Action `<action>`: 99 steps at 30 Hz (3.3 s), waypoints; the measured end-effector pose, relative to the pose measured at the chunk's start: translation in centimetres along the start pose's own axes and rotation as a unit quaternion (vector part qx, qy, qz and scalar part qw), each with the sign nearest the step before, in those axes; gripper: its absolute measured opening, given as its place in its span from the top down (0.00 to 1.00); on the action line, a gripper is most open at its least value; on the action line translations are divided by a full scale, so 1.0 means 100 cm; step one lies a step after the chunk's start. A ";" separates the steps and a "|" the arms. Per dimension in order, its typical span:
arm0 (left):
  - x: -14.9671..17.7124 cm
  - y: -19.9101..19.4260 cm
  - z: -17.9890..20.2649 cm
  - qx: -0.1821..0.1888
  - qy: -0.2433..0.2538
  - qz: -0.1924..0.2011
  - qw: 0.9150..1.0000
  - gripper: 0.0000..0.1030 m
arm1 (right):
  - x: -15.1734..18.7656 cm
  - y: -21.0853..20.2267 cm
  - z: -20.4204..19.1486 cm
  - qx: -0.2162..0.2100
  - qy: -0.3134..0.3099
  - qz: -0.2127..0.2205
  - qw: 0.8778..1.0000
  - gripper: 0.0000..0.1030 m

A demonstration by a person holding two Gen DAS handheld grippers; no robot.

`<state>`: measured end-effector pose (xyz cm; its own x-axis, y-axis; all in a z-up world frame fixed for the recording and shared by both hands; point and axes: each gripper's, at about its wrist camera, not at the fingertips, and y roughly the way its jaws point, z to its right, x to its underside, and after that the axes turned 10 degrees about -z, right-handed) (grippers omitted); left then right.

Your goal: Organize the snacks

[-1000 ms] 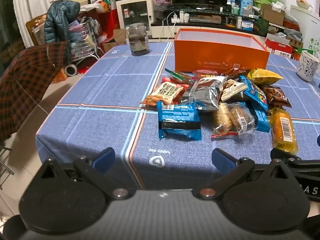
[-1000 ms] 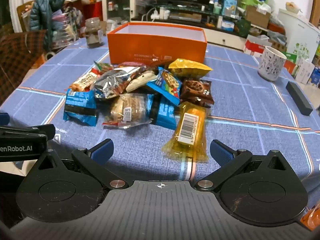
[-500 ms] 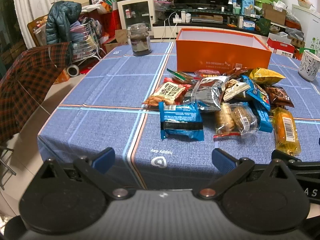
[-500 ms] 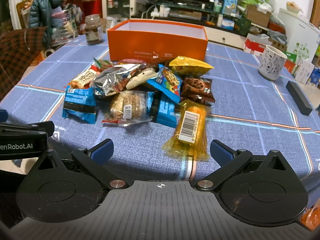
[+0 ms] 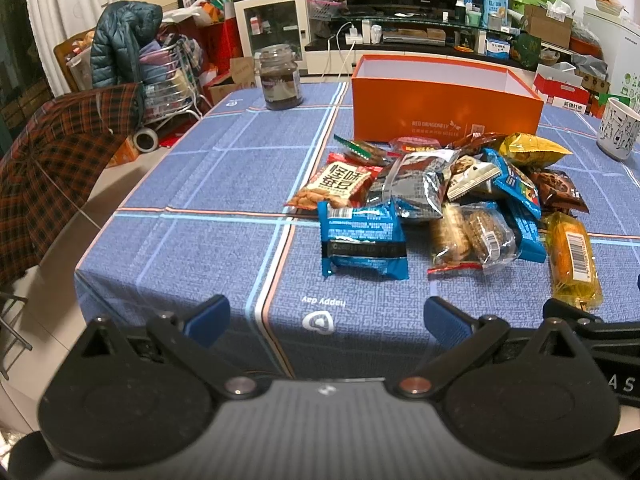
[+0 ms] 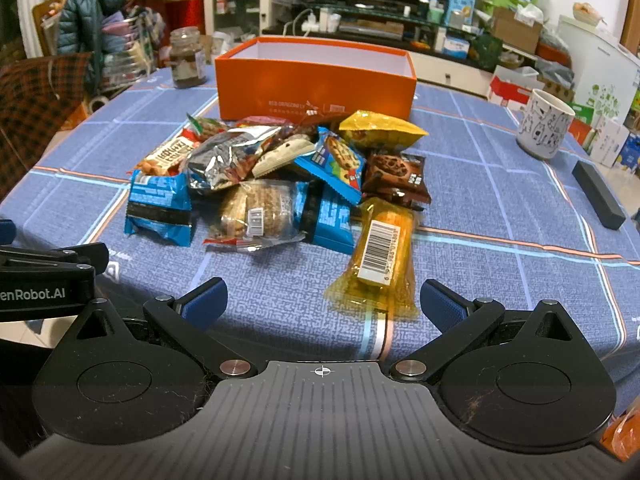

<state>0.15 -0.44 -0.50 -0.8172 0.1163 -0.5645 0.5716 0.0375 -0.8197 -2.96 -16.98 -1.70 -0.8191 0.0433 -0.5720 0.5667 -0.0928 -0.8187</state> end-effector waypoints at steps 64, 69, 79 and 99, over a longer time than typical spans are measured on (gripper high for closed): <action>-0.107 0.067 -0.068 0.055 0.024 0.124 0.991 0.01 | -0.031 -0.050 0.097 0.073 0.035 0.313 0.946 0.06; -0.128 0.118 -0.069 0.091 0.068 0.100 0.988 0.01 | -0.068 0.008 0.086 0.009 0.005 0.238 0.971 0.11; -0.125 0.154 -0.050 0.118 0.132 0.048 0.983 0.01 | -0.080 0.115 0.075 0.002 0.058 0.095 0.994 0.49; -0.129 0.186 -0.042 0.182 0.102 -0.023 0.978 0.32 | -0.090 0.147 0.076 -0.027 0.102 0.003 0.994 0.53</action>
<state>21.60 2.92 -8.03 -0.7886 0.3198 -0.5252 0.4392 -0.3048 -0.8451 12.11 -26.26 -8.20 -0.7842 0.2449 -0.5702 0.5792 -0.0409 -0.8142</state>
